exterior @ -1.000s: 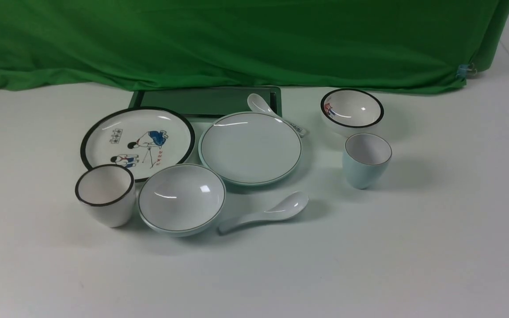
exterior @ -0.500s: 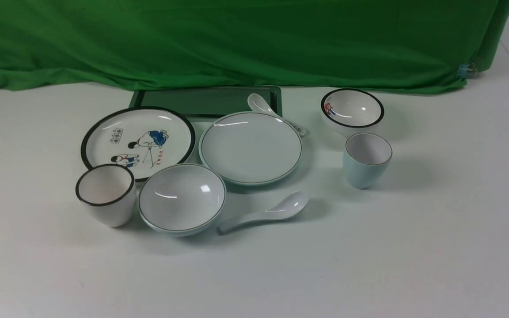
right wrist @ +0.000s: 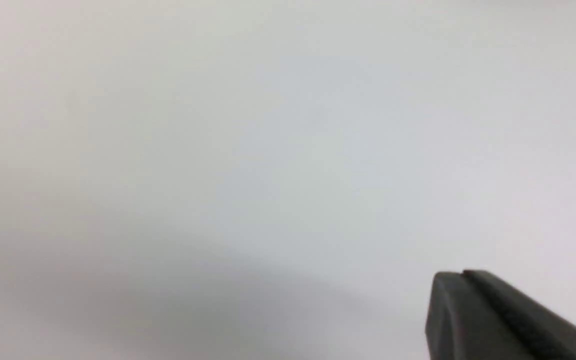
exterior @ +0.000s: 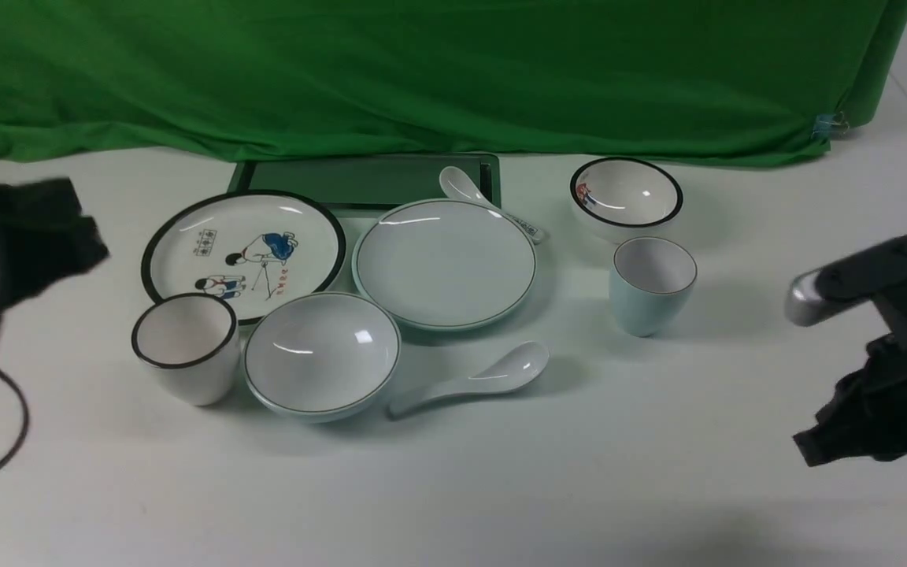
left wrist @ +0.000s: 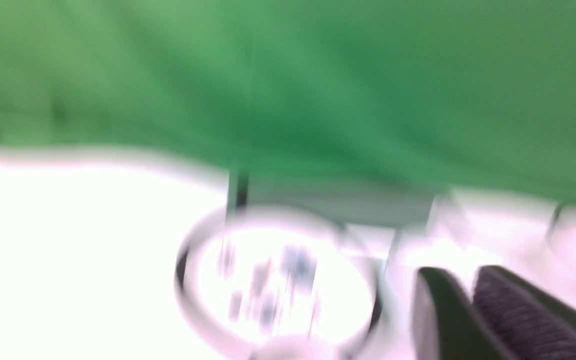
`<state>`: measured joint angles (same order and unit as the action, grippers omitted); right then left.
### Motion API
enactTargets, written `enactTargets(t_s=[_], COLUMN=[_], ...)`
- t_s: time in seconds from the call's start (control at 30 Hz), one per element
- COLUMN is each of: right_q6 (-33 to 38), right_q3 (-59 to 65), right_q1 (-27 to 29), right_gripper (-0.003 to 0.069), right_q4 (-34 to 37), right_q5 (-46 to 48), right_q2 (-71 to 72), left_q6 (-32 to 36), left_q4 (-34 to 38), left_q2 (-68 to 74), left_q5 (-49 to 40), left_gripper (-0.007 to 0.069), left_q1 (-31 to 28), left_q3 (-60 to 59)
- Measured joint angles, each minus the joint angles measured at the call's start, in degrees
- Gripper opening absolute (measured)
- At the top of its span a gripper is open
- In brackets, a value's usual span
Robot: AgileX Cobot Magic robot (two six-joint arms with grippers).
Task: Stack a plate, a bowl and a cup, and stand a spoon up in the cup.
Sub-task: Use the left arm to grab a blue rice bowl
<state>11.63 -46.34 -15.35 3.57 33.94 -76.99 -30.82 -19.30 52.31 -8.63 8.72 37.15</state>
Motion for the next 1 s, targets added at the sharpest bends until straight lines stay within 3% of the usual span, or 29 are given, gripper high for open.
enactTargets(t_s=[0.1, 0.17, 0.3, 0.33, 0.47, 0.53, 0.57, 0.67, 0.83, 1.0], right_q6=[0.2, 0.2, 1.3, 1.4, 2.0, 2.0, 2.0, 2.0, 2.2, 2.2], right_q3=[-7.1, -9.3, -11.3, -11.3, -11.4, -11.4, -11.4, -11.4, -11.4, -11.4], right_q1=[-3.2, -4.0, -4.5, -4.5, -4.5, -4.5, -4.5, -4.5, -4.5, -4.5], right_gripper=[0.0018, 0.0018, 0.0018, 0.0018, 0.0019, 0.002, 0.002, 0.0021, 0.0022, 0.0029], right_q4=[1.0, 1.8, 4.9, 4.8, 5.4, 5.4, 5.5, 5.5, 5.5, 5.8], right_q5=[4.4, 5.4, 7.3, 7.4, 8.3, 8.4, 8.4, 8.4, 8.5, 8.9], right_q2=[-6.1, -8.3, -10.4, -10.4, -10.5, -10.5, -10.5, -10.5, -10.5, -10.5], left_q6=[9.6, 14.8, 19.2, 19.2, 20.7, 20.7, 21.0, 23.6, 27.9, 29.5], left_q4=[10.3, 15.3, 21.9, 22.0, 17.6, 15.7, 12.8, 10.0, 10.7, 12.4], left_q2=[9.6, 13.8, 25.8, 26.3, 37.0, 39.0, 42.6, 48.7, 57.4, 63.1], left_q5=[-14.3, -18.8, -25.9, -26.1, -28.9, -29.6, -31.0, -34.9, -40.1, -41.8], left_gripper=[-0.0034, -0.0031, 0.0037, 0.0044, 0.0269, 0.0321, 0.04, 0.0515, 0.0568, 0.0525], left_q1=[7.6, 9.7, 11.8, 11.8, 11.8, 11.8, 11.8, 11.5, 10.2, 9.1], left_q3=[7.6, 10.6, 17.0, 17.3, 25.6, 28.0, 32.0, 39.5, 47.3, 50.5])
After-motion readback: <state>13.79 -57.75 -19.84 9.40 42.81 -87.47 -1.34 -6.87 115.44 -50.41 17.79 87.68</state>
